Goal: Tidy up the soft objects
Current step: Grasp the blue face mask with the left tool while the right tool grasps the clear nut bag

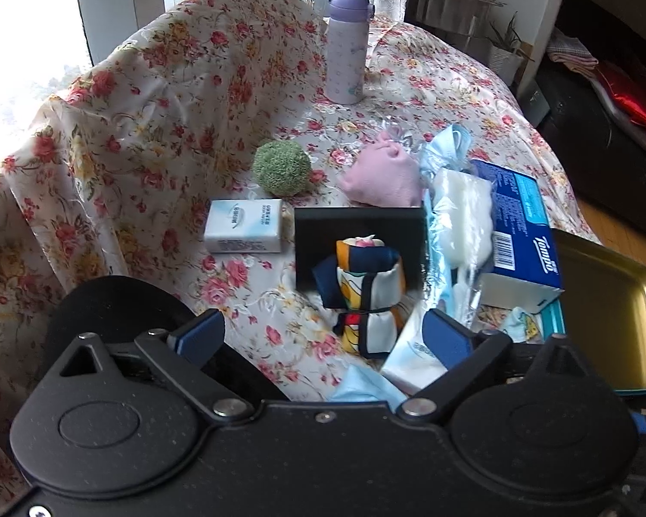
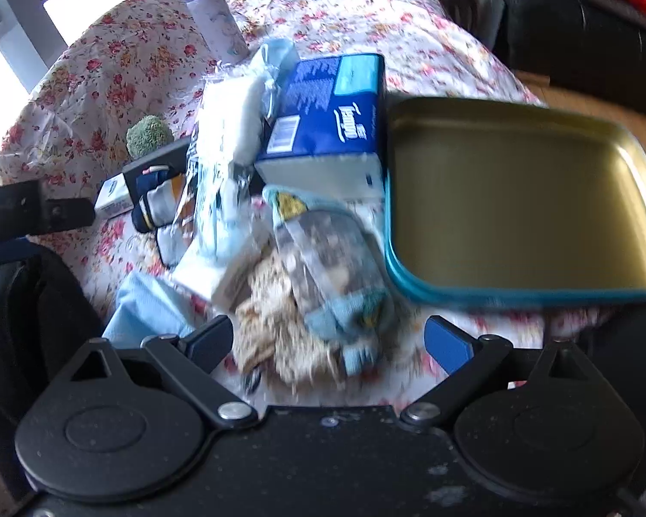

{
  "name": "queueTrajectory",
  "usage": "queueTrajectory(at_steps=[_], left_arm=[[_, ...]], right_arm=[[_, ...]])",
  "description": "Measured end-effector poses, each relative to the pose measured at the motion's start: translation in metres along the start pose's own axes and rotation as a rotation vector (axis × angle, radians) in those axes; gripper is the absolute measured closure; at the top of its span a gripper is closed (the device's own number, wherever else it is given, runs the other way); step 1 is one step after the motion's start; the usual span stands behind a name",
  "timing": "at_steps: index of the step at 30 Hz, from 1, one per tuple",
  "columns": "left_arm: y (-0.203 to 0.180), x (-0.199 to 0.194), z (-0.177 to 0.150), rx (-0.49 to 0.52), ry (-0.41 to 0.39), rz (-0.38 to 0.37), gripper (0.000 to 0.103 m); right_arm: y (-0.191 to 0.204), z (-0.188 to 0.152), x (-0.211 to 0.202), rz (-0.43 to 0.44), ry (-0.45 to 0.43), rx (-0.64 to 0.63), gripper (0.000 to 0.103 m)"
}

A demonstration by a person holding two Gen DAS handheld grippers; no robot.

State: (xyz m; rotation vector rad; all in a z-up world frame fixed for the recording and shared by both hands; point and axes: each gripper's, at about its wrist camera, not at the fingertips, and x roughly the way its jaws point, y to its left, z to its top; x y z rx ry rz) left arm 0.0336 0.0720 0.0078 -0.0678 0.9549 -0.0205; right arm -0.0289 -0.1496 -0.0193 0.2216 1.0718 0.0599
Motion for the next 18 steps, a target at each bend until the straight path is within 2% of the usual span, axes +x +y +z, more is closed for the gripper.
queueTrajectory(at_steps=[3, 5, 8, 13, 15, 18], left_arm=[[0.000, 0.000, -0.001, 0.001, -0.011, -0.010, 0.008], [-0.001, -0.001, -0.001, 0.006, -0.023, -0.003, 0.008], [-0.002, -0.002, -0.002, 0.016, -0.040, 0.017, 0.008], [0.002, -0.001, 0.000, 0.001, -0.023, 0.005, 0.008], [0.003, -0.001, 0.001, 0.005, -0.014, 0.005, 0.008], [0.002, 0.001, 0.001, 0.016, 0.009, -0.001, 0.009]], right_arm=[[0.008, 0.011, 0.009, -0.007, -0.019, -0.042, 0.015], [0.015, 0.018, 0.016, -0.034, -0.028, -0.094, 0.024], [0.026, 0.029, 0.025, -0.045, -0.055, -0.148, 0.027], [0.039, 0.046, 0.043, -0.051, -0.061, -0.202, 0.042], [0.042, 0.050, 0.050, -0.055, -0.043, -0.218, 0.068], [0.043, 0.053, 0.055, -0.059, -0.029, -0.224, 0.081]])
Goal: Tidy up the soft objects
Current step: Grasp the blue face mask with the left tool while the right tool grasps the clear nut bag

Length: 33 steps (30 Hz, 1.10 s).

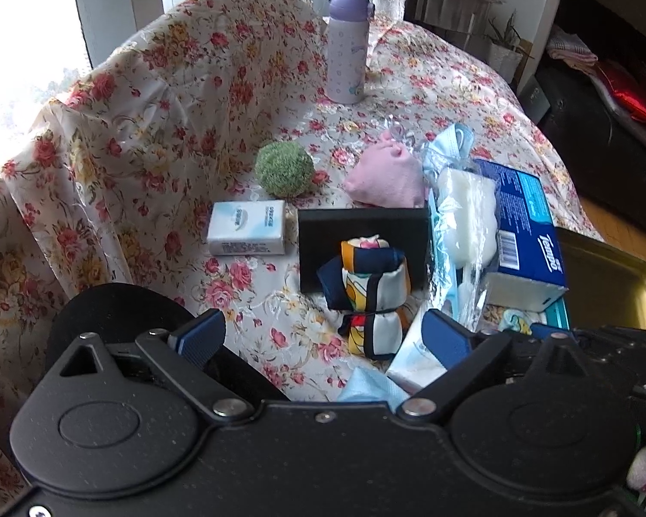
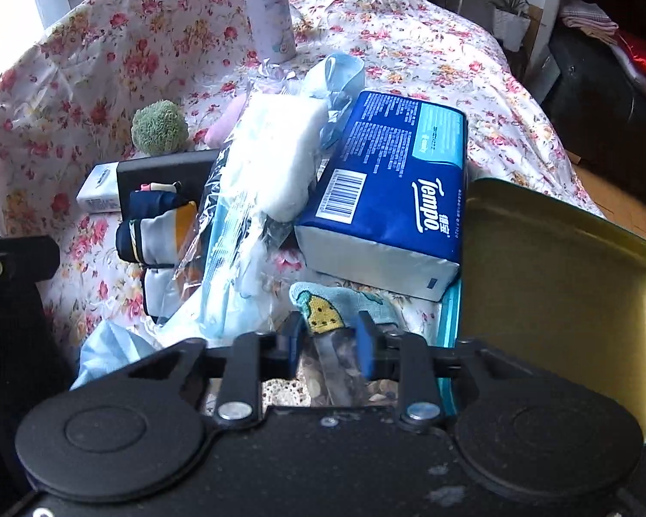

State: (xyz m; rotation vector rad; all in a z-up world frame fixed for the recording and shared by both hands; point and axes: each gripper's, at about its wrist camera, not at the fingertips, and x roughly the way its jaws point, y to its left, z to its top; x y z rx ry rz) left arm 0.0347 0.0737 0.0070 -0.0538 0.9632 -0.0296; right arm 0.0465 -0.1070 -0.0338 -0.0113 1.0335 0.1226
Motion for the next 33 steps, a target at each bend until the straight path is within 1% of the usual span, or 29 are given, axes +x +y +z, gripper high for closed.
queueTrajectory(at_steps=[3, 5, 11, 15, 19, 22, 25, 26, 27, 28, 29, 30, 31, 32, 33], left_arm=[[-0.003, 0.004, -0.002, 0.017, 0.035, -0.016, 0.009], [-0.008, 0.007, -0.004, 0.041, 0.054, -0.023, 0.009], [-0.035, 0.015, -0.017, 0.169, 0.092, -0.030, 0.009], [-0.054, 0.021, -0.026, 0.252, 0.120, -0.035, 0.009], [-0.071, 0.033, -0.033, 0.320, 0.172, -0.018, 0.009], [-0.083, 0.046, -0.039, 0.379, 0.218, 0.005, 0.010], [-0.088, 0.055, -0.045, 0.412, 0.249, 0.031, 0.017], [-0.089, 0.057, -0.046, 0.419, 0.251, 0.036, 0.019], [-0.090, 0.059, -0.048, 0.428, 0.256, 0.042, 0.027], [-0.091, 0.062, -0.048, 0.437, 0.260, 0.052, 0.035], [-0.092, 0.063, -0.049, 0.445, 0.262, 0.064, 0.037], [-0.092, 0.064, -0.048, 0.447, 0.263, 0.063, 0.038], [-0.091, 0.063, -0.048, 0.445, 0.262, 0.055, 0.039], [-0.090, 0.062, -0.046, 0.444, 0.258, 0.048, 0.039], [-0.089, 0.059, -0.045, 0.443, 0.252, 0.041, 0.040]], right_arm=[[-0.004, -0.004, -0.010, 0.007, -0.012, 0.007, 0.085], [-0.009, -0.009, -0.022, 0.024, -0.020, 0.023, 0.085], [-0.032, -0.036, -0.058, 0.061, -0.023, 0.097, 0.085], [-0.054, -0.064, -0.075, 0.072, 0.017, 0.177, 0.085], [-0.076, -0.090, -0.081, 0.069, 0.061, 0.265, 0.085], [-0.091, -0.102, -0.080, 0.054, 0.076, 0.327, 0.085], [-0.102, -0.107, -0.076, 0.050, 0.083, 0.367, 0.080], [-0.100, -0.107, -0.076, 0.053, 0.082, 0.360, 0.067], [-0.098, -0.107, -0.076, 0.058, 0.076, 0.349, 0.050], [-0.095, -0.106, -0.076, 0.061, 0.071, 0.337, 0.042], [-0.091, -0.105, -0.075, 0.069, 0.067, 0.320, 0.031], [-0.089, -0.104, -0.074, 0.082, 0.064, 0.304, 0.026], [-0.086, -0.103, -0.072, 0.097, 0.065, 0.291, 0.024], [-0.084, -0.102, -0.068, 0.110, 0.073, 0.279, 0.020], [-0.081, -0.101, -0.063, 0.118, 0.086, 0.273, 0.018]])
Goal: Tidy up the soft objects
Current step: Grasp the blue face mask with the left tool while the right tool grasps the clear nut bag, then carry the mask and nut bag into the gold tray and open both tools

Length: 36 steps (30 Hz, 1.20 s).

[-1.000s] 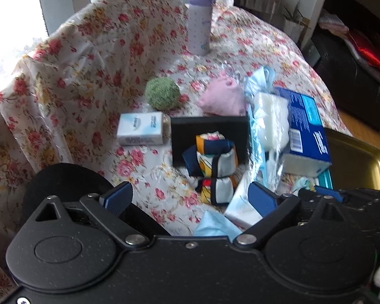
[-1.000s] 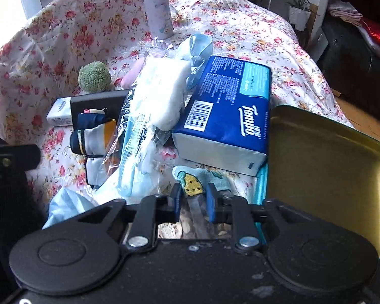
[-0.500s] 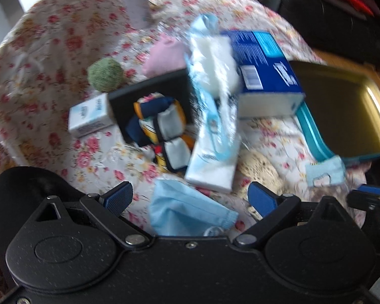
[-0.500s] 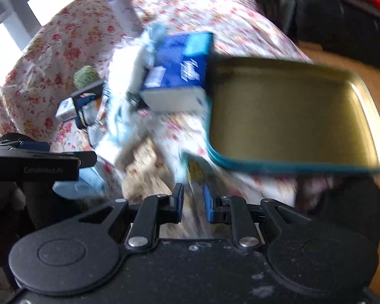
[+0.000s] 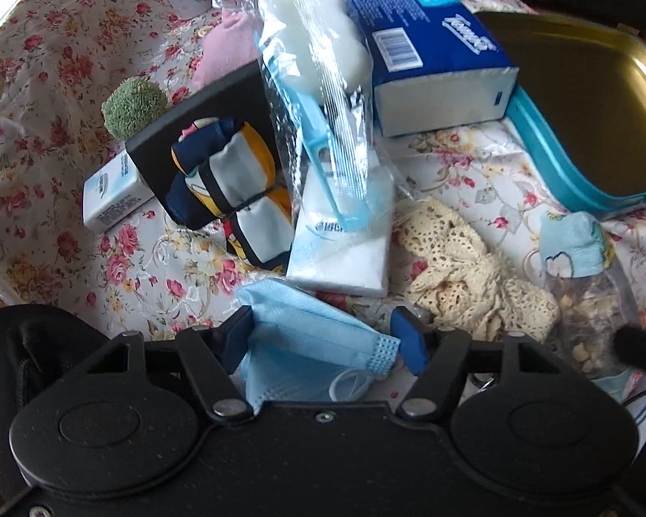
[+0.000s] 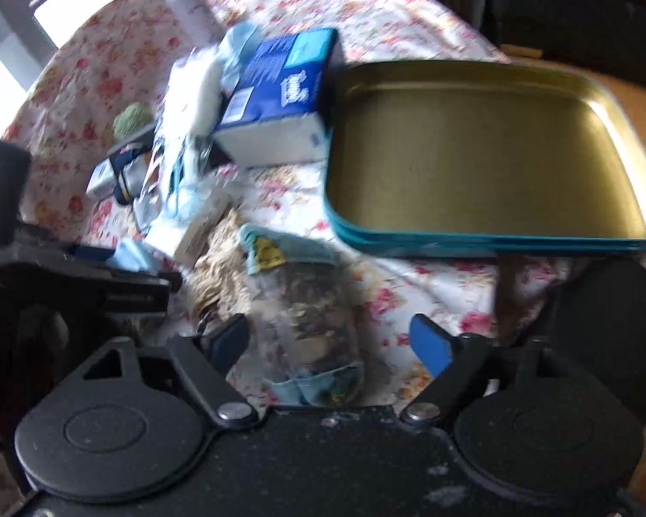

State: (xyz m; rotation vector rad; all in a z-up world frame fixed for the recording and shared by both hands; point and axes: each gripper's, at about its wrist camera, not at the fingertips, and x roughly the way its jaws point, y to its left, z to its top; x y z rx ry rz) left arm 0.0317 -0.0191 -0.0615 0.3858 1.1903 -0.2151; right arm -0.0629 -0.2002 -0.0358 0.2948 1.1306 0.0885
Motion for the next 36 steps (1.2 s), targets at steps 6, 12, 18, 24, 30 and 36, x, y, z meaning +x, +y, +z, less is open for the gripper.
queueTrajectory(at_steps=[6, 12, 18, 24, 30, 36], left_arm=[[0.021, -0.023, 0.002, -0.054, -0.051, -0.083, 0.040], [0.042, -0.041, 0.002, -0.125, -0.094, -0.126, 0.040], [0.042, -0.056, 0.006, -0.125, -0.132, -0.134, 0.040], [0.025, -0.070, 0.009, -0.079, -0.162, -0.158, 0.040], [0.005, -0.080, 0.016, -0.031, -0.175, -0.195, 0.040], [-0.021, -0.087, 0.031, 0.024, -0.195, -0.222, 0.040]], right_arm=[[0.001, 0.000, 0.027, 0.048, 0.074, 0.007, 0.018], [-0.001, -0.002, 0.049, 0.080, 0.120, 0.031, 0.017], [0.001, 0.000, 0.054, 0.093, 0.095, 0.027, 0.039], [-0.001, -0.005, 0.044, 0.085, 0.093, 0.005, 0.061], [-0.013, -0.011, 0.017, 0.120, 0.059, 0.071, 0.061], [-0.043, 0.002, -0.021, 0.122, -0.044, 0.189, 0.061]])
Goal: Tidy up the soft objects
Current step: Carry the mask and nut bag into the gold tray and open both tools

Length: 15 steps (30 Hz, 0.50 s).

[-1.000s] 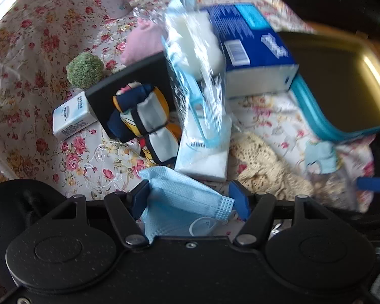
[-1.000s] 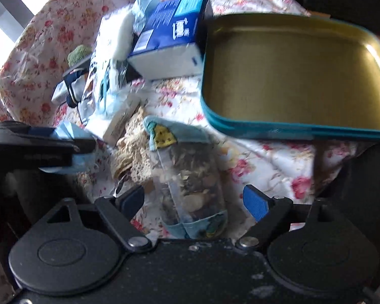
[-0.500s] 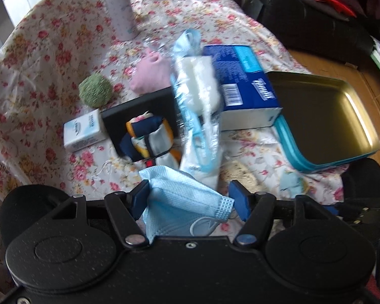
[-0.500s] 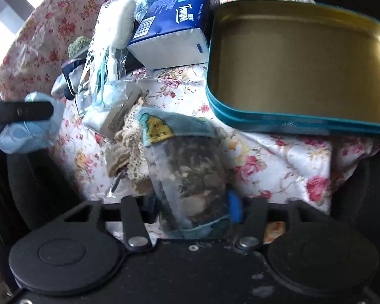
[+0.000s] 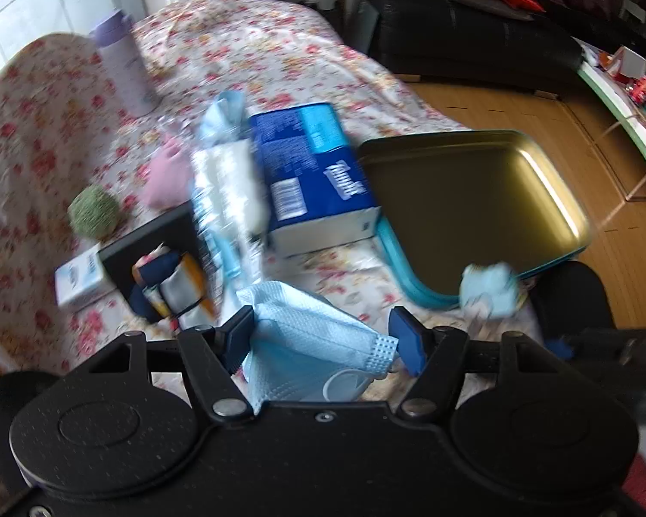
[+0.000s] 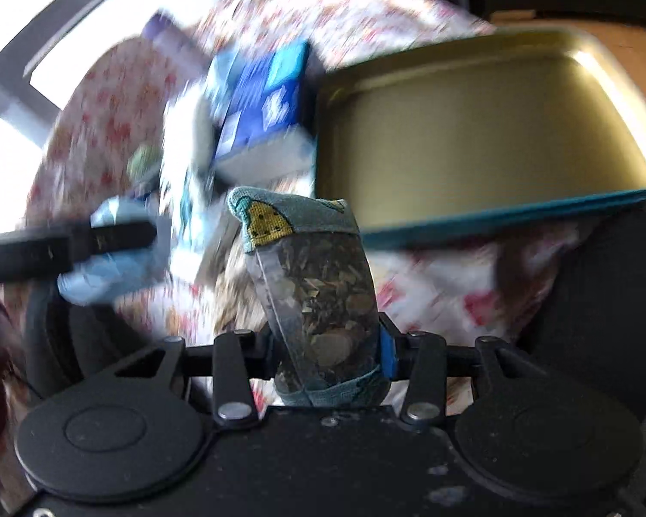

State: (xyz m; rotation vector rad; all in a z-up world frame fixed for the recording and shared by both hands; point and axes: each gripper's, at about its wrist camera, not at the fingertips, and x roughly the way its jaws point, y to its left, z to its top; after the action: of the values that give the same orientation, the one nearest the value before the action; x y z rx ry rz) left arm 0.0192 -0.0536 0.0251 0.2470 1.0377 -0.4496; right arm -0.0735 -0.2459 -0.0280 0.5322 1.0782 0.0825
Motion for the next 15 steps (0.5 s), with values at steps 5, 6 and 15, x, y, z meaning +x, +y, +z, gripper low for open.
queueTrajectory(at_steps=[5, 6, 15], left_arm=[[-0.022, 0.006, 0.017, 0.025, -0.007, -0.034, 0.041], [-0.026, 0.007, 0.020, 0.029, -0.008, -0.040, 0.041], [-0.074, 0.023, 0.053, 0.061, -0.016, -0.069, 0.040]], right_arm=[[-0.026, 0.027, -0.041, -0.069, -0.145, 0.073, 0.061], [-0.030, 0.032, -0.047, -0.093, -0.174, 0.081, 0.061], [-0.063, 0.062, -0.081, -0.225, -0.311, 0.159, 0.061]])
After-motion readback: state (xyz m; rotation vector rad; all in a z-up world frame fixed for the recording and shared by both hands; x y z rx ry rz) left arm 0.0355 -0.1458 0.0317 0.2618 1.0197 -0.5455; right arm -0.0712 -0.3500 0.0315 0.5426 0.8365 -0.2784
